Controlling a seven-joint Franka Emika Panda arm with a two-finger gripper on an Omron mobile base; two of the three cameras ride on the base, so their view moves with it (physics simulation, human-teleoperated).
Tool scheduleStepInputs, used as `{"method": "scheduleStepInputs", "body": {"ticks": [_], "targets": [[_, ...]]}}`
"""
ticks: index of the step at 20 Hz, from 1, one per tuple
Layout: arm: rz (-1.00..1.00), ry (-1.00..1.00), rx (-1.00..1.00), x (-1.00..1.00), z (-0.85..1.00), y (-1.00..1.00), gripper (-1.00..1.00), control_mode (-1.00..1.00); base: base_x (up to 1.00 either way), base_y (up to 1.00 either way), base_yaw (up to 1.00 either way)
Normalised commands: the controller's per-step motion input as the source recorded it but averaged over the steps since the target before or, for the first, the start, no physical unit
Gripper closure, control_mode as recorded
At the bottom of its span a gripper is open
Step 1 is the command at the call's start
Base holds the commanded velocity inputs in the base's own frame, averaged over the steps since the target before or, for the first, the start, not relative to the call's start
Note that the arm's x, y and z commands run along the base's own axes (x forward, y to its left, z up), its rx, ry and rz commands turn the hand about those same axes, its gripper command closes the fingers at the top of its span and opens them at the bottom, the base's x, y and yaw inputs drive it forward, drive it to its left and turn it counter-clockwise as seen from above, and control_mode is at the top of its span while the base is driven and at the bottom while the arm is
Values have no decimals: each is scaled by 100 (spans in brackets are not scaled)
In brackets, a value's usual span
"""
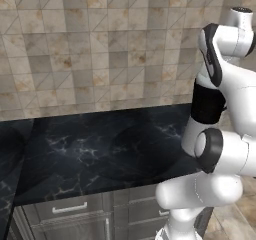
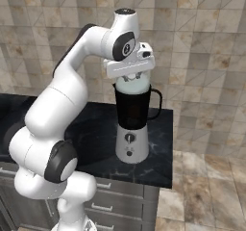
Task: Open the blender lid, put the apple in the blender, close the lid, and start the blender.
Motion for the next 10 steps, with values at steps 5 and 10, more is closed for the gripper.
{"method": "scheduleStepInputs", "body": {"ticks": [5, 10], "targets": [[3, 13, 0, 4, -4, 1, 100, -100, 0, 0, 0], [1, 9, 0, 0, -3, 0, 100, -100, 0, 0, 0]]}}
